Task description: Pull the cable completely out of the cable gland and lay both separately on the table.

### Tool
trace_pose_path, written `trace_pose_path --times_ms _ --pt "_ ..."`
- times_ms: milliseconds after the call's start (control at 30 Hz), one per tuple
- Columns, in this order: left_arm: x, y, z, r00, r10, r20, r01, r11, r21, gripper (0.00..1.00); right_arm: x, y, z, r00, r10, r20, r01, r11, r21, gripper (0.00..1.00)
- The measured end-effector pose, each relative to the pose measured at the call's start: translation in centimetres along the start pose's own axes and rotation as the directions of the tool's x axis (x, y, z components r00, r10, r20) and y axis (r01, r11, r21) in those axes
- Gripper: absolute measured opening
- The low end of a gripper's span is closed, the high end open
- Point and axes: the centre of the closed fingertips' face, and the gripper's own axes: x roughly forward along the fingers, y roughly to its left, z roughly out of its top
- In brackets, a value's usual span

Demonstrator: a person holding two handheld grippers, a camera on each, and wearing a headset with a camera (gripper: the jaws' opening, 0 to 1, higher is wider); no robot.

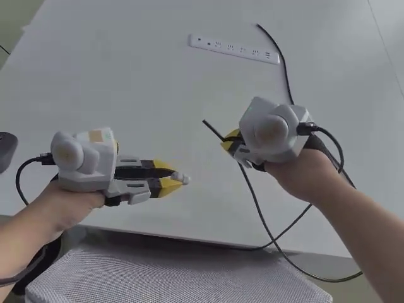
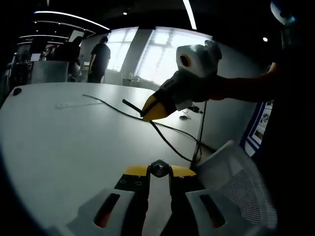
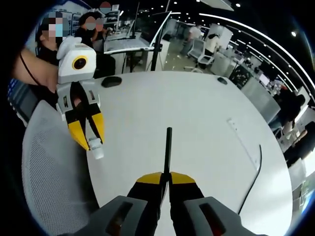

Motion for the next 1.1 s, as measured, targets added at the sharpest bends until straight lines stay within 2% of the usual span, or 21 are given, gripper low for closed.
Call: trace_pose_path --times_ms 133,533,800,967,1100 --pt "-0.4 0.8 -0.4 0.9998 0.015 0.012 -0.015 1.000 -0.017 0.15 0.8 -0.3 0.9 1.0000 0.004 -0.004 -0.004 1.000 -0.008 0.00" --pt "-1.3 3.0 -2.8 0.9992 0.041 -0.002 -0.041 0.998 -0.046 0.15 3.7 0.2 4.4 0.9990 0.039 -0.021 -0.041 0.995 -0.091 0.00" --pt "-1.4 4.0 -4.1 0.9988 0.048 -0.007 -0.048 0.997 -0.059 0.15 6.9 0.6 7.1 0.9976 0.064 -0.026 -0.066 0.988 -0.136 0.00" --pt "-1.4 4.7 -4.7 0.9986 0.051 -0.011 -0.052 0.997 -0.065 0.15 9.0 1.0 8.1 0.9956 0.089 -0.032 -0.092 0.985 -0.147 0.00" --pt "-1.3 5.2 -5.4 0.9984 0.053 -0.018 -0.054 0.996 -0.069 0.15 10.7 1.5 8.9 0.9933 0.108 -0.042 -0.114 0.976 -0.184 0.00"
